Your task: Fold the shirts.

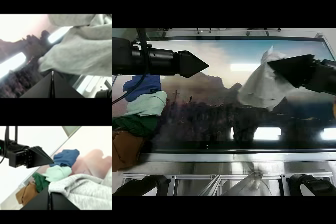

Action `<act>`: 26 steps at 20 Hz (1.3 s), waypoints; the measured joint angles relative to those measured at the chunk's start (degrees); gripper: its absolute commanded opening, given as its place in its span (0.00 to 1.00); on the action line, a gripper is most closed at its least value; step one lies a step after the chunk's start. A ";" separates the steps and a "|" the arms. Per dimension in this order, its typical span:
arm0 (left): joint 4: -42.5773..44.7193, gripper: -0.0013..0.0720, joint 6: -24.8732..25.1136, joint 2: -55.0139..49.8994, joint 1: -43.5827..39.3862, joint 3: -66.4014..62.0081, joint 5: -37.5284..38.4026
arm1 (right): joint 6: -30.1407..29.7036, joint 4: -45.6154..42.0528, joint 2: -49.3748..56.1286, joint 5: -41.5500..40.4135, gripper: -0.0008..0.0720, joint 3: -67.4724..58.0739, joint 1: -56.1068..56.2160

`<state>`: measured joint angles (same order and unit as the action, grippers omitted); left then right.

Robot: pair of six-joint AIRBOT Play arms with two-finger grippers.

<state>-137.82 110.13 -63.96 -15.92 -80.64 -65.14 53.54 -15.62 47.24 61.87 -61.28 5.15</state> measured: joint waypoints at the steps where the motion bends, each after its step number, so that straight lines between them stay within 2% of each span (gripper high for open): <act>1: 0.00 0.06 -0.13 -0.28 -0.20 -0.24 -0.70 | 0.37 -0.63 1.44 -0.04 0.03 0.09 1.86; 2: 0.11 0.06 -0.20 -0.96 -0.57 -0.26 -1.62 | 0.39 -1.38 3.10 -0.50 0.23 0.50 3.76; 3: 0.15 0.17 -0.42 -1.90 -1.07 0.28 -2.64 | 0.90 -2.75 5.29 -1.18 0.52 1.20 5.75; 4: 0.22 0.46 -0.44 -2.91 -1.49 1.25 -3.58 | 1.77 -4.68 7.54 -1.73 0.55 1.95 7.26; 5: 0.28 0.62 -0.59 -4.07 -1.81 2.62 -4.70 | 3.50 -7.02 10.19 -1.90 0.55 2.71 8.48; 6: 0.57 0.74 -0.61 -5.38 -1.92 4.46 -6.01 | 5.22 -9.79 12.66 -1.79 0.55 3.30 9.22; 8: 1.38 0.91 -0.61 -7.41 -1.31 8.02 -8.22 | 9.07 -16.55 16.98 -0.55 0.55 4.09 9.42; 10: 2.12 0.93 -0.63 -8.94 0.96 12.04 -9.66 | 13.07 -23.76 19.39 1.36 0.55 4.59 7.78; 11: 2.36 0.93 -0.63 -9.42 2.56 14.14 -10.21 | 15.23 -27.76 19.98 2.16 0.62 5.03 6.25; 12: 2.58 0.99 -0.63 -9.81 4.66 16.76 -10.73 | 17.18 -31.26 20.17 2.99 0.75 5.92 4.52; 16: 3.02 0.99 0.20 -10.47 13.55 26.51 -10.21 | 21.51 -38.07 20.15 2.75 0.75 14.78 -2.10; 18: 3.23 0.99 1.60 -10.62 18.58 30.75 -8.09 | 21.51 -37.64 20.92 0.31 0.75 19.47 -3.61; 20: 3.26 0.99 3.08 -10.67 22.40 33.66 -5.70 | 20.13 -34.97 22.93 -2.14 0.69 22.84 -4.46; 21: 3.23 0.97 3.82 -10.69 23.76 34.67 -4.52 | 18.97 -33.24 24.20 -2.84 0.70 23.78 -4.70; 26: 3.23 0.97 6.25 -13.38 26.05 35.17 -0.22 | 10.19 -18.80 31.01 -4.22 0.70 25.81 -4.33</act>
<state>-134.58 116.38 -77.34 10.13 -45.47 -65.36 63.72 -34.41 78.26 57.65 -35.46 0.82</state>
